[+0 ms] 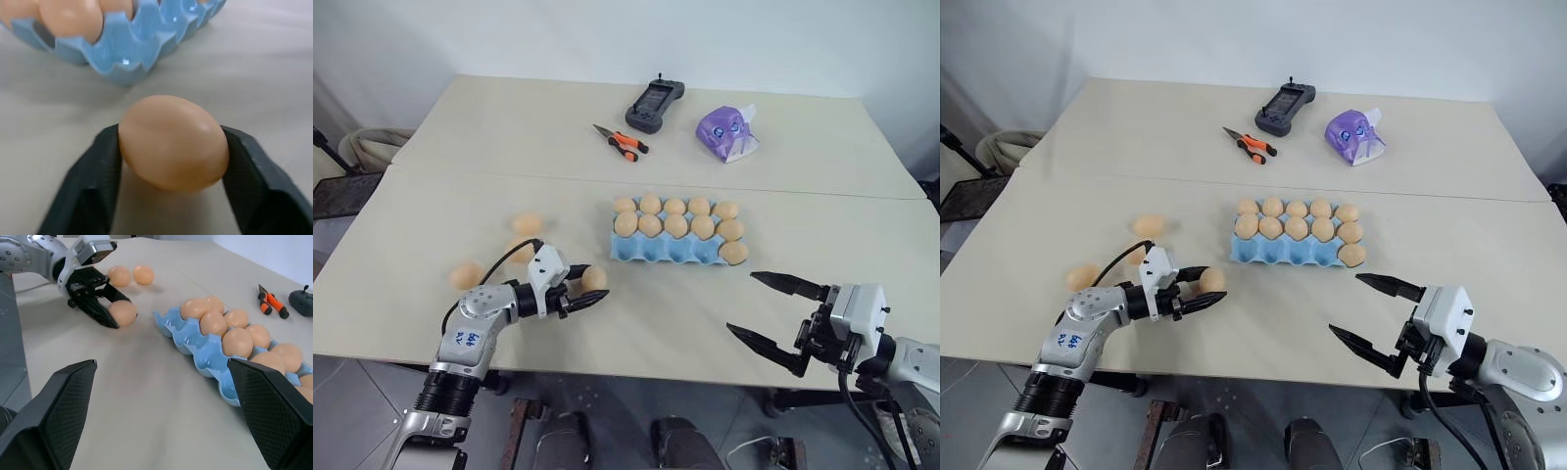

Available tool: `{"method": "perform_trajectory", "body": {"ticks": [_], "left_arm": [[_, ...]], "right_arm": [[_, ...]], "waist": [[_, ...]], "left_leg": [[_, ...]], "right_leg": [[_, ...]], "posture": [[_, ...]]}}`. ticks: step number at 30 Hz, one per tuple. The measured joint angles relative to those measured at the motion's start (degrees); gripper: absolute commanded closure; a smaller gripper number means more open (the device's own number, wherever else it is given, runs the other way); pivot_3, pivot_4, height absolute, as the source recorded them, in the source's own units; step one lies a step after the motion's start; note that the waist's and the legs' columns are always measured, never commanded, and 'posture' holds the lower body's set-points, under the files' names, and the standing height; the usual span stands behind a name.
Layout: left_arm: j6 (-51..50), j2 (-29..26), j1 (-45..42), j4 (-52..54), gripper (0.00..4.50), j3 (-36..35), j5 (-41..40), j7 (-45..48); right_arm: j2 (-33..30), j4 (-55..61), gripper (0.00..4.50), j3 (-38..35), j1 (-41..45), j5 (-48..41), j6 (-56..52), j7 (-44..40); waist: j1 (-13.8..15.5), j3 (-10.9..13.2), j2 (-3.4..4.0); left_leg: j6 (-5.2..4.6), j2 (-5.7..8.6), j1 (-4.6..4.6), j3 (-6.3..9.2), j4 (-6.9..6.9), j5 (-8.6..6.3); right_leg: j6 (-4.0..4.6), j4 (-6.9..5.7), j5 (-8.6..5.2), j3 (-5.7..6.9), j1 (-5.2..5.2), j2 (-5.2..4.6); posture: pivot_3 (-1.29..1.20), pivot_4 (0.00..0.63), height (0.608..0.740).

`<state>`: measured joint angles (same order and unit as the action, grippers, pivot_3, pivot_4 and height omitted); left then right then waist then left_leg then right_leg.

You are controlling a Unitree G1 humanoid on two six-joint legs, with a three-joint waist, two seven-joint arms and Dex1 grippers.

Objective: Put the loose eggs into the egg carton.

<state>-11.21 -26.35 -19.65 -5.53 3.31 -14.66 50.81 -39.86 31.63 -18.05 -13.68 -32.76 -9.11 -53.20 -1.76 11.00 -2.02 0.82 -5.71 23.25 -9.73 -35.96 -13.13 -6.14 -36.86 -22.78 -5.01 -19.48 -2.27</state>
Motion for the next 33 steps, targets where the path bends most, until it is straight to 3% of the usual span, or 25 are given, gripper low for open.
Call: {"method": "perform_trajectory", "body": {"ticks": [4,11,17,21,26,33], "left_arm": [[-0.49,3.61,-1.58,0.58,2.24,1.21,-0.13,-0.42],[-0.58,15.03,-13.8,-1.55,2.24,8.14,1.5,-2.75],[7.61,24.72,-28.72,-22.95,2.24,11.71,8.3,-6.85],[15.2,27.2,-35.36,-37.03,2.24,11.92,11.54,-8.01],[20.51,28.83,-39.24,-47.34,2.24,11.25,13.44,-9.33],[22.81,28.44,-39.88,-49.29,0.03,10.07,13.48,-6.38]], "right_arm": [[0.7,0.02,0.0,-0.04,-1.82,0.37,0.06,1.43],[2.4,0.12,0.0,-1.09,-6.29,1.51,0.34,3.65],[4.15,0.13,0.0,-5.57,-11.78,2.22,1.88,4.43],[5.77,1.16,0.0,-6.88,-14.89,2.55,2.71,5.32],[7.34,3.68,0.0,-7.03,-16.47,2.82,3.26,6.66],[8.74,4.45,0.0,-6.71,-16.69,4.39,4.14,7.74]], "waist": [[0.23,0.0,0.0],[0.1,0.0,0.0],[0.11,0.0,-0.01],[-0.17,0.0,0.0],[0.16,0.0,0.0],[0.16,0.0,0.0]], "left_leg": [[-0.02,0.03,0.02,0.04,-0.04,0.01],[-0.23,0.53,0.03,0.01,-0.12,0.03],[-0.31,0.7,0.07,0.1,-0.08,0.03],[-0.27,0.68,0.17,0.09,0.08,0.0],[-0.23,0.67,0.31,0.11,0.15,-0.02],[-0.23,0.72,0.37,0.1,0.06,-0.03]], "right_leg": [[0.0,0.0,0.0,0.06,0.03,0.0],[-0.17,0.04,0.08,-0.03,0.1,0.04],[-0.22,0.24,0.1,-0.03,0.11,-0.06],[-0.23,0.37,0.09,-0.02,-0.03,-0.05],[-0.26,0.43,0.07,0.05,-0.14,-0.03],[-0.27,0.44,0.07,0.07,-0.13,-0.05]], "posture": [[0.0,0.15,0.74],[0.0,0.15,0.74],[0.0,0.15,0.74],[0.0,0.15,0.74],[0.0,0.15,0.74],[0.0,0.15,0.74]]}}
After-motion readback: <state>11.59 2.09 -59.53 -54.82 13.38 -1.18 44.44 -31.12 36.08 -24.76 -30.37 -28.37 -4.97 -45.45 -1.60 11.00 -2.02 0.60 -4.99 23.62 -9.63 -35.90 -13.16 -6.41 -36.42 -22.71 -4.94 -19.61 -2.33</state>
